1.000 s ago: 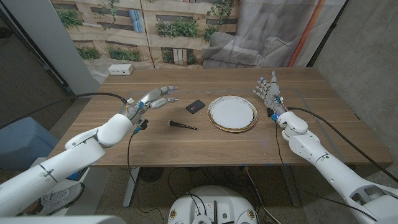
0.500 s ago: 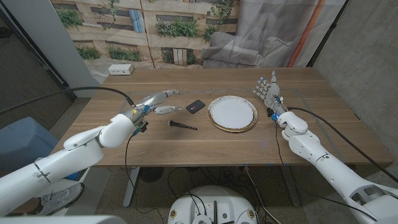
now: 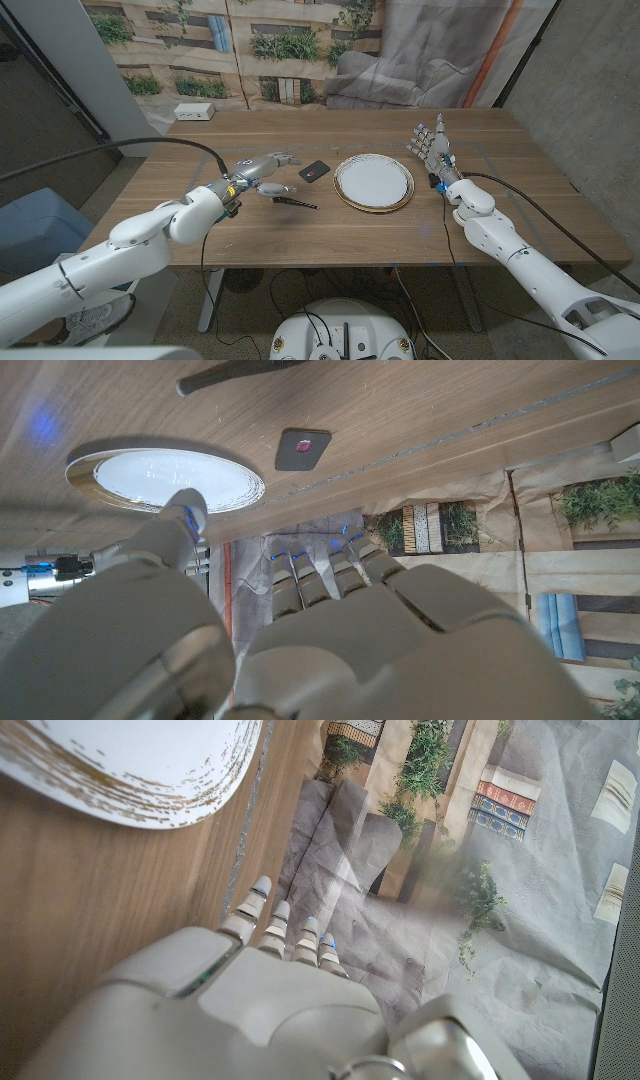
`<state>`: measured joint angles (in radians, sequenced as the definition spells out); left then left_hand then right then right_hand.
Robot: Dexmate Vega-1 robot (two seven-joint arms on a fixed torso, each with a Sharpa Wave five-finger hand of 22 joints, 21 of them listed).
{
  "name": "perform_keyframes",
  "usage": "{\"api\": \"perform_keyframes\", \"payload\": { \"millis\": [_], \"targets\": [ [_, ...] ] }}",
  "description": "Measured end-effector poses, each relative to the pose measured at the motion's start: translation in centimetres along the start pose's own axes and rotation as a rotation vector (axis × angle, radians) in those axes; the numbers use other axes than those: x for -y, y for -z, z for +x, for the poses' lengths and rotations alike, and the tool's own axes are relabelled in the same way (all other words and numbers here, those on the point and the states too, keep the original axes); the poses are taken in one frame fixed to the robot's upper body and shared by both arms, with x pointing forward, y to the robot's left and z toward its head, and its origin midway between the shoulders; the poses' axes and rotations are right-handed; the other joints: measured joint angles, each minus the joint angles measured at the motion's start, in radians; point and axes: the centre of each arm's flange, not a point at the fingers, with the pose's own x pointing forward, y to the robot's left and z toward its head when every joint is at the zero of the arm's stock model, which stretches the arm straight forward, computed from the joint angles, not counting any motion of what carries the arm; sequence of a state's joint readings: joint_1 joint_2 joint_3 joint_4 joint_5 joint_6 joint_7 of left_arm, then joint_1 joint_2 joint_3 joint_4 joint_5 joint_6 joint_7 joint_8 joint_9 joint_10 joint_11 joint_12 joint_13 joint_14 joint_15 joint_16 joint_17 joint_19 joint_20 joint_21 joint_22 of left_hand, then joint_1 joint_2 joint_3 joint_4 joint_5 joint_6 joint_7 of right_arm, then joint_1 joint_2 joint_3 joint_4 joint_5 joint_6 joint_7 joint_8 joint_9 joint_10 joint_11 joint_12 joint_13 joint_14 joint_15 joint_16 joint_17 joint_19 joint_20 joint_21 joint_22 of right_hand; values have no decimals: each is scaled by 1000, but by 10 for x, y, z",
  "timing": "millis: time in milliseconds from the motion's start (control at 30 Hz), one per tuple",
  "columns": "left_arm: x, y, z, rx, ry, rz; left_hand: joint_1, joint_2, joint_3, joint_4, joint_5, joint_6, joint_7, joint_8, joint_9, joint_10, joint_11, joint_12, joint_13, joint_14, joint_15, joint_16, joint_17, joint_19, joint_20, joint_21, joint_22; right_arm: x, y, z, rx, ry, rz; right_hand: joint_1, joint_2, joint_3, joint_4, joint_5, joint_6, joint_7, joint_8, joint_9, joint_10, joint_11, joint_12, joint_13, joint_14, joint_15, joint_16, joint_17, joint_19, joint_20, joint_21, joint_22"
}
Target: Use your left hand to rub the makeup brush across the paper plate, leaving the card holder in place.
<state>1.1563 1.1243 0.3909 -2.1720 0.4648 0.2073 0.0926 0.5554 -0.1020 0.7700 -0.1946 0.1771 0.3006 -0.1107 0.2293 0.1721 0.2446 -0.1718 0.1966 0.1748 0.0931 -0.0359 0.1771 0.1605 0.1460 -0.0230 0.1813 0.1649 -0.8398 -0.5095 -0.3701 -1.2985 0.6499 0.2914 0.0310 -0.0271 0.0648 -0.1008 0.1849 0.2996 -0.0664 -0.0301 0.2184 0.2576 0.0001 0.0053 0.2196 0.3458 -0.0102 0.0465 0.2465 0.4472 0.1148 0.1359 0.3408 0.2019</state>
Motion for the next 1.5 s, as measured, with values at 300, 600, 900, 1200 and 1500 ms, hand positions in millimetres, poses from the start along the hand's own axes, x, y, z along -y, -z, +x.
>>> {"api": "perform_keyframes", "payload": {
  "millis": [300, 600, 900, 1200, 1500],
  "targets": [
    [4, -11, 5, -7, 32, 101, 42, -20, -4, 4, 0, 3, -4, 0, 0, 18, -3, 0, 0, -29, -1, -4, 5, -47, 25, -8, 1, 0, 0, 0, 0, 0, 0, 0, 0, 0, 0, 0, 0, 0, 0, 0, 0, 0, 0, 0, 0, 0, 0, 0, 0, 0, 0, 0],
    [11, -29, 13, -3, 65, 153, 82, -13, -8, 8, 5, -9, 9, -4, 0, 5, 9, -12, 0, -61, 3, -8, 5, -93, 50, -8, 1, 0, 0, 0, 0, 0, 0, 0, 0, 0, 0, 0, 0, 0, 0, 0, 0, 0, 0, 0, 0, 0, 0, 0, 0, 0, 0, 0],
    [18, -42, 19, -7, 106, 238, 111, -8, -8, 8, 5, -17, 17, -12, 0, 1, 13, -12, 0, -76, 18, -8, 5, -120, 63, -7, 1, 0, 0, 0, 0, 0, 0, 0, 0, 0, 0, 0, 0, 0, 0, 0, 0, 0, 0, 0, 0, 0, 0, 0, 0, 0, 0, 0],
    [25, -53, 25, -16, 141, 306, 127, -5, -14, 10, 5, -22, 22, -12, 3, 0, 19, -12, 0, -88, 30, -8, 5, -139, 72, -7, 0, 0, 0, 0, 0, 0, 0, 0, 0, 0, 0, 0, 0, 0, 0, 0, 0, 0, 0, 0, 0, 0, 0, 0, 0, 0, 0, 0],
    [31, -59, 34, -32, 162, 334, 152, 2, -22, 11, 5, 5, 30, -12, 0, 45, 31, -4, 0, -84, 34, -3, 5, -145, 77, -7, 0, 0, 0, 0, -1, 0, 0, 0, 0, 0, 0, 0, 0, 0, 0, 0, 0, 0, 0, 0, 0, 0, 0, 0, 0, 0, 0, 0]
  ]
}}
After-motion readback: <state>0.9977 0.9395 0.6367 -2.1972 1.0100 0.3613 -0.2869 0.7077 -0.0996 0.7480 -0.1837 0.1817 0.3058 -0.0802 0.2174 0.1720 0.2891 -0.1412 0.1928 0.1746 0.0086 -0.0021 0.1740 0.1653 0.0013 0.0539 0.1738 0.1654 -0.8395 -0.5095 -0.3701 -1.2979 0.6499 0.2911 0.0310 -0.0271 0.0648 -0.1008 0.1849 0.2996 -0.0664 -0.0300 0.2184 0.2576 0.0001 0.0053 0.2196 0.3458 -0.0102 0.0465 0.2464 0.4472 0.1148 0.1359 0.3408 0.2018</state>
